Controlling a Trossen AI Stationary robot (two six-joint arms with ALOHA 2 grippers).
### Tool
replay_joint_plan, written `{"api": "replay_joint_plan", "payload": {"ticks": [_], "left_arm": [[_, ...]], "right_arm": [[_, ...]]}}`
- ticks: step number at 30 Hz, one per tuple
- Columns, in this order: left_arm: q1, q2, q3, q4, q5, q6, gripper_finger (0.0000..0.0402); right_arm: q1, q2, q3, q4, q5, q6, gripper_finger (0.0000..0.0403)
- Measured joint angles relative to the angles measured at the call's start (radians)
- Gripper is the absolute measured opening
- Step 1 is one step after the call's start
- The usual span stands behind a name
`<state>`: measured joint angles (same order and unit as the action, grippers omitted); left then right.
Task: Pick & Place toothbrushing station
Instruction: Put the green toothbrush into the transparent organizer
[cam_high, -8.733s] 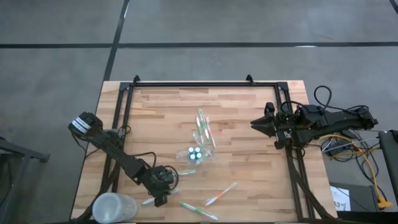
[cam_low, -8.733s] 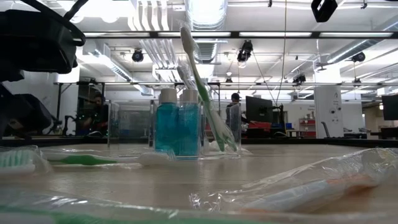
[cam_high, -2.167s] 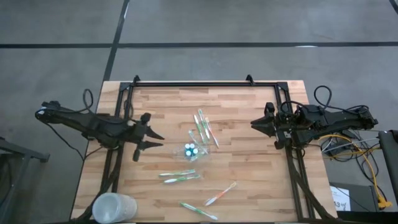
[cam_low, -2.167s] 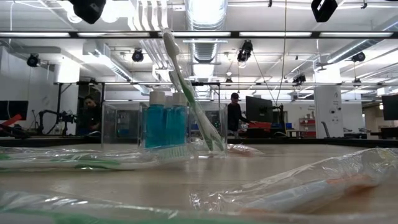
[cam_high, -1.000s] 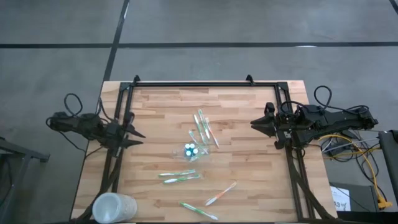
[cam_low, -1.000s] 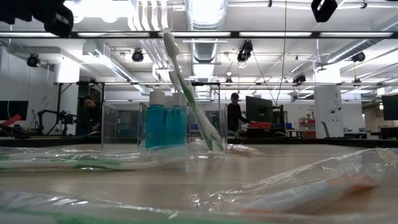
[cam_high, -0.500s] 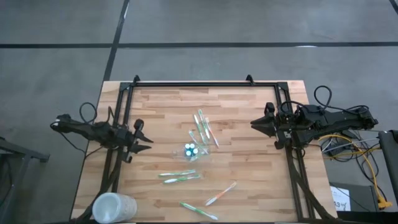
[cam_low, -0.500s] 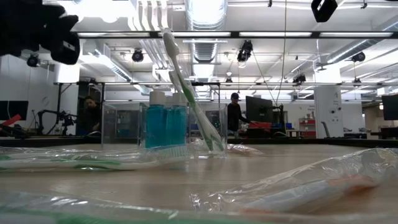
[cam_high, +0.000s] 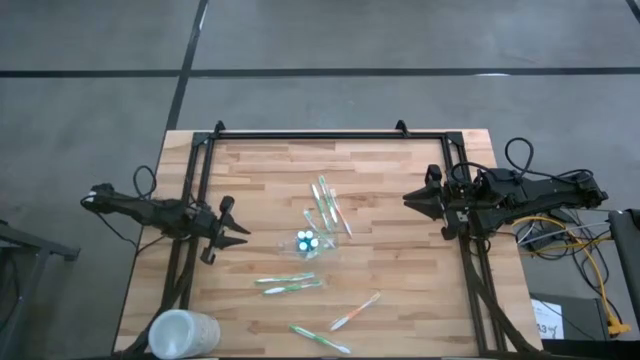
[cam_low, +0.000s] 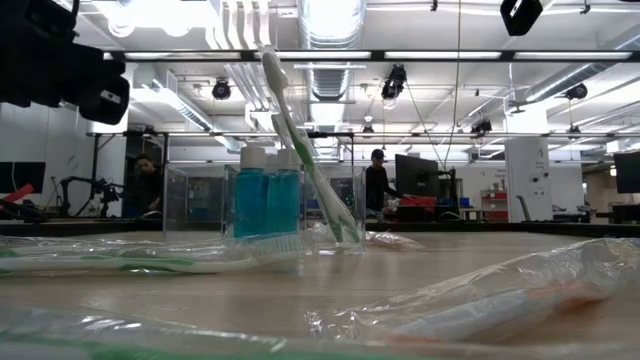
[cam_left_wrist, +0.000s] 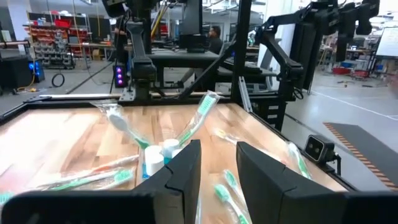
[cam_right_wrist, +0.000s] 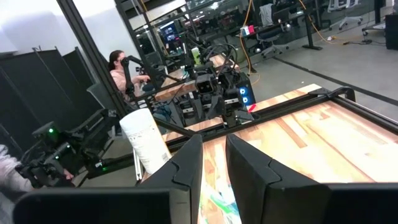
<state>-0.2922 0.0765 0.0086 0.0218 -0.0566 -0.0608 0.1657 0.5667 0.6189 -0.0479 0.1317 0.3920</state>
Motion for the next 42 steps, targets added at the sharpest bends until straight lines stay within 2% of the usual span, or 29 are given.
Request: {"api": "replay_joint_plan", "payload": {"ticks": [11, 14, 17, 19, 23, 29, 31, 36, 42], "left_arm": [[0.0, 0.002, 0.0, -0.006, 0.0, 0.0, 0.0108], [0.0, 0.002, 0.0, -0.005, -0.001, 0.0, 0.0108], [0.0, 0.002, -0.001, 0.001, -0.002, 0.0, 0.0108], [0.0, 0.003, -0.001, 0.003, -0.003, 0.0, 0.0108], [0.0, 0.004, -0.001, 0.003, -0.004, 0.0, 0.0108], [0.0, 0.004, -0.002, 0.004, -0.004, 0.0, 0.0108], [0.0, 0.004, -0.002, 0.004, -0.004, 0.0, 0.0108], [0.0, 0.005, -0.002, 0.004, -0.004, 0.001, 0.0108], [0.0, 0.005, -0.002, 0.005, -0.004, 0.001, 0.0108]], "right_arm": [[0.0, 0.0, 0.0, 0.0, 0.0, 0.0, 0.008], [0.0, 0.0, 0.0, 0.01, 0.004, 0.042, 0.0082], [-0.012, 0.013, 0.006, 0.049, 0.078, 0.04, 0.0081], [-0.014, 0.041, 0.024, 0.045, 0.082, 0.031, 0.0078], [-0.01, 0.162, 0.111, 0.04, -0.038, -0.028, 0.0072], [-0.012, 0.406, 0.323, -0.11, -0.04, -0.031, 0.0068], [-0.011, 0.483, 0.384, -0.158, 0.005, 0.002, 0.007], [-0.019, 0.64, 0.527, -0.201, 0.246, 0.214, 0.0076], [-0.036, 0.815, 0.706, -0.319, 0.259, 0.233, 0.0082]]}}
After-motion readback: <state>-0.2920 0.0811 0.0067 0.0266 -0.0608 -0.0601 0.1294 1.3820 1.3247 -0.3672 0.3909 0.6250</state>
